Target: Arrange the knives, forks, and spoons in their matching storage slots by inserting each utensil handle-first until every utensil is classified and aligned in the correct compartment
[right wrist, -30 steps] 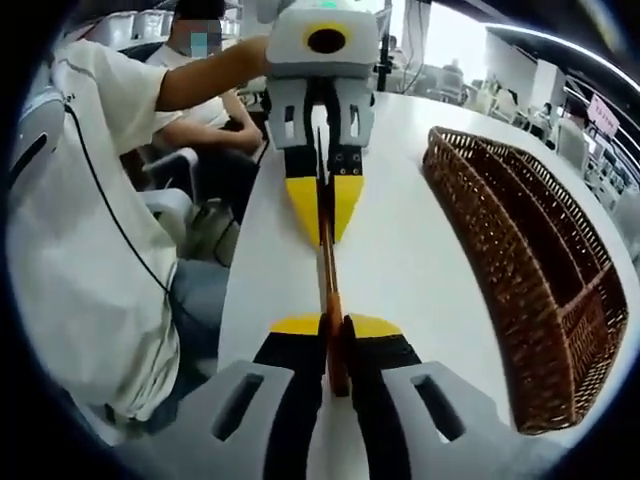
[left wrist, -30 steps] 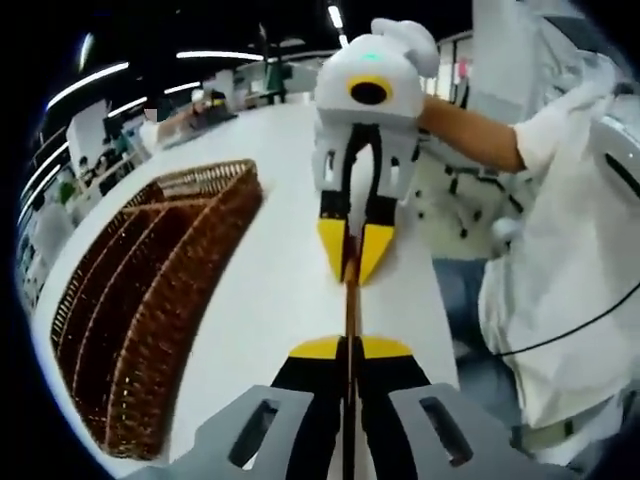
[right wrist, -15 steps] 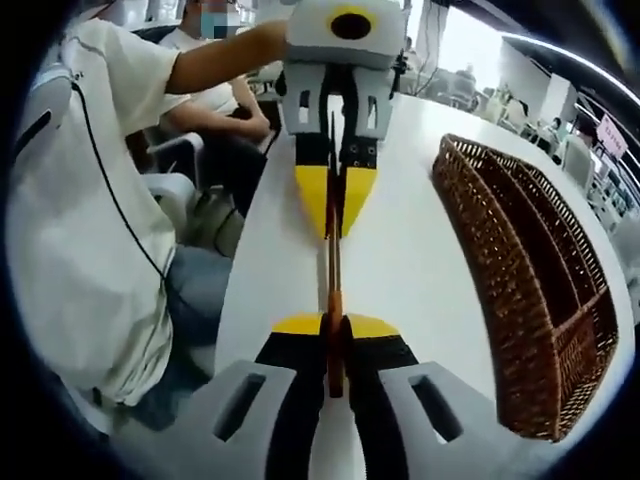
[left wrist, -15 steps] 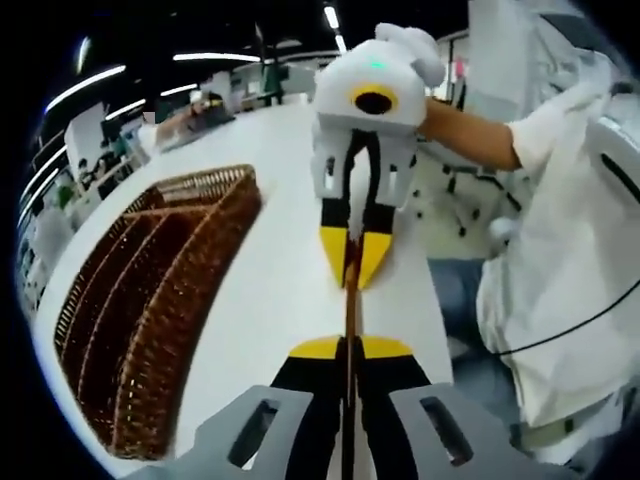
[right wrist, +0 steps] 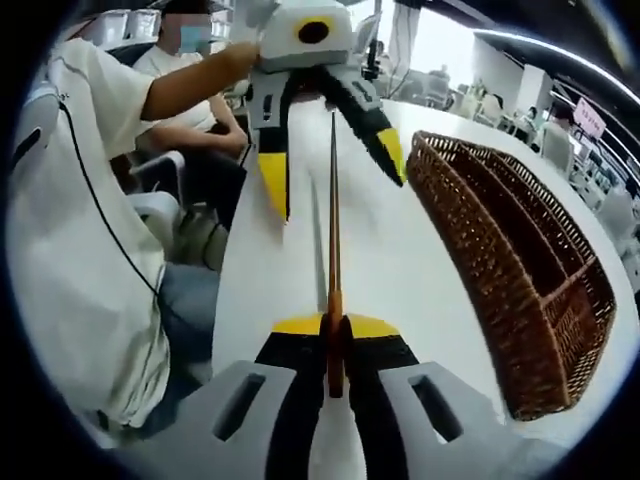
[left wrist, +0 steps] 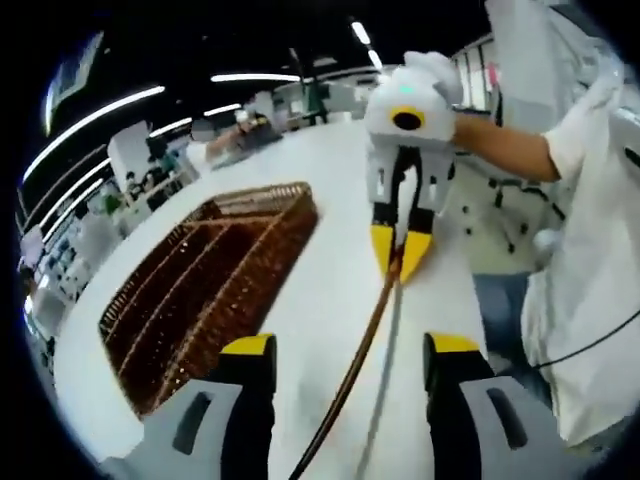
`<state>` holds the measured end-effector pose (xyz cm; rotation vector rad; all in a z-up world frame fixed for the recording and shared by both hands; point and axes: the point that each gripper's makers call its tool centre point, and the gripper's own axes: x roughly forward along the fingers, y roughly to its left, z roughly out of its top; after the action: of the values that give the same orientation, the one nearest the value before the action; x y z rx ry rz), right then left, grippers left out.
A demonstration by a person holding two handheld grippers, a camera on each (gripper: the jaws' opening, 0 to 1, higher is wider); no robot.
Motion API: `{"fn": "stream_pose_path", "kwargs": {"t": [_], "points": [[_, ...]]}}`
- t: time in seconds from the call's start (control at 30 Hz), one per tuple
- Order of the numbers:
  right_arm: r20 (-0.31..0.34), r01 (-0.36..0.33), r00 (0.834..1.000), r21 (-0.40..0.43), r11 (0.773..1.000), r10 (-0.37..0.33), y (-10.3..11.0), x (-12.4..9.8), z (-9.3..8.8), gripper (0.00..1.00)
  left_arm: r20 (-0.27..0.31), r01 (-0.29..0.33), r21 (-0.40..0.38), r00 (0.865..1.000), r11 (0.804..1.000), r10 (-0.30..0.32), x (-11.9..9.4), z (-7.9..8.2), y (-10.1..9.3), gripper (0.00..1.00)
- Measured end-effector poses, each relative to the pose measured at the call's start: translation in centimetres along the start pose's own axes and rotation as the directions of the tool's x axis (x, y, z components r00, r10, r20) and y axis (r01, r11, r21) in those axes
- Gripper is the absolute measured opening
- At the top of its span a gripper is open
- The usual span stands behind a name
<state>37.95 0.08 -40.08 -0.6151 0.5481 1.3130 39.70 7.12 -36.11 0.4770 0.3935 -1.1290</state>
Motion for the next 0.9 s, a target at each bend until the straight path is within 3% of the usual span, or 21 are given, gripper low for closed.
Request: {"fn": "stream_pose_path", "kwargs": {"t": [0.07,0.17,0.3,0.47,0.5,0.57,0.63,0.9], "points": [[0.006,-0.004,1.000,0.013,1.000,0.003,0.1,-0.1,-0.1,0.05,0.032,-0.043,0.001,0.999,0.999,0.043,-0.6,0.4,1.2,0.75],[0.000,0.005,1.000,0.048,0.999,-0.005,0.3,-0.2,-0.3,0.05,0.037,-0.122,-0.050,0.992,0.991,0.124,-1.5,0.2,2.7,0.77],[0.000,0.012,1.000,0.096,0.995,-0.012,0.2,-0.3,-0.6,0.05,0.052,-0.181,-0.103,0.981,0.978,0.187,-2.2,-0.1,4.1,0.82],[0.018,0.026,0.999,0.152,0.988,-0.029,-0.5,-0.8,-0.4,0.05,0.076,-0.256,-0.235,0.957,0.938,0.280,-2.6,-1.0,6.0,0.91],[0.017,0.028,0.999,0.158,0.987,-0.031,-0.6,-0.8,-0.4,0.05,0.075,-0.261,-0.241,0.955,0.935,0.286,-2.6,-1.1,6.0,0.92],[0.012,0.036,0.999,0.167,0.985,-0.038,-0.8,-0.9,-0.5,0.05,0.085,-0.308,-0.249,0.938,0.918,0.337,-2.8,-1.1,6.7,0.94],[0.010,0.039,0.999,0.174,0.984,-0.041,-0.9,-1.0,-0.5,0.06,0.090,-0.315,-0.224,0.935,0.922,0.342,-2.8,-1.0,6.5,0.96],[0.014,0.088,0.996,0.210,0.974,-0.093,-1.6,-1.9,-0.4,0.06,0.104,-0.324,-0.262,0.927,0.909,0.361,-2.6,-0.9,5.7,1.00]]}}
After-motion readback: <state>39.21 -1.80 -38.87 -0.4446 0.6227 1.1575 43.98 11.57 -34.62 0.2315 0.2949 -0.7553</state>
